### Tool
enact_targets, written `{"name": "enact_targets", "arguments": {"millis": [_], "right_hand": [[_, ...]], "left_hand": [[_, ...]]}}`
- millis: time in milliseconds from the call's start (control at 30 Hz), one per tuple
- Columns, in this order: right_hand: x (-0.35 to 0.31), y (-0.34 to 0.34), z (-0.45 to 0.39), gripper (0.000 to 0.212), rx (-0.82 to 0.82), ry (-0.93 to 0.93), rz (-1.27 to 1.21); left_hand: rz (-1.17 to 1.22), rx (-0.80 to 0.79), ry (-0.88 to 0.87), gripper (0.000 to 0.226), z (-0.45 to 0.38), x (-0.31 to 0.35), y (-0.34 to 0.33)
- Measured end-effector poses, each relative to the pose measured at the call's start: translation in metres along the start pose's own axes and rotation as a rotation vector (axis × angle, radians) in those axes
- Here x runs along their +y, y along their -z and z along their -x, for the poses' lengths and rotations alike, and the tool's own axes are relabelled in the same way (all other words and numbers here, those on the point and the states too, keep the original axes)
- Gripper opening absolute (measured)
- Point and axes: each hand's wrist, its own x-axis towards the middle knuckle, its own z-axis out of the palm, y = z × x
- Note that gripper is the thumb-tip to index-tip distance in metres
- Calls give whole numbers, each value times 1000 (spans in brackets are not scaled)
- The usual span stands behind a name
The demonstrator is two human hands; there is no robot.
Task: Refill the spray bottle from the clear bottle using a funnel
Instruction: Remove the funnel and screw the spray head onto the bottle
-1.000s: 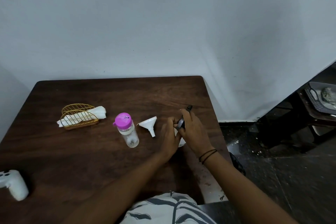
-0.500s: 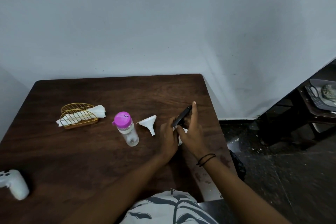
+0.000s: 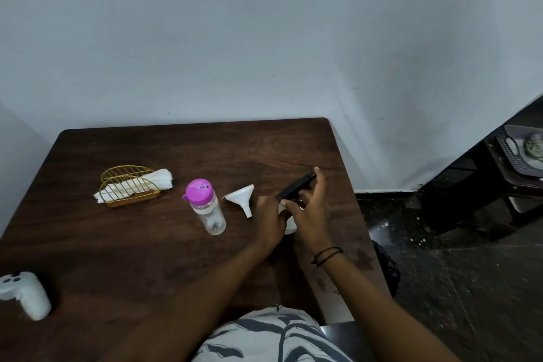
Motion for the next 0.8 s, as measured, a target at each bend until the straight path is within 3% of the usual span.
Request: {"name": "enact_targets", "arguments": {"millis": [133, 433, 567, 800], "right_hand": [[3, -5, 5, 101, 81, 1, -57], [1, 15, -5, 115, -135, -30, -54], [-2, 12, -5, 105, -84, -46, -90], [-1, -7, 11, 93, 166, -92, -90]], "left_hand": [[-36, 22, -18, 37, 0, -3, -4], [100, -288, 145, 35, -14, -7, 2], [49, -220, 160, 25, -12, -6, -2], [-72, -42, 145, 13, 1, -2, -14]]}}
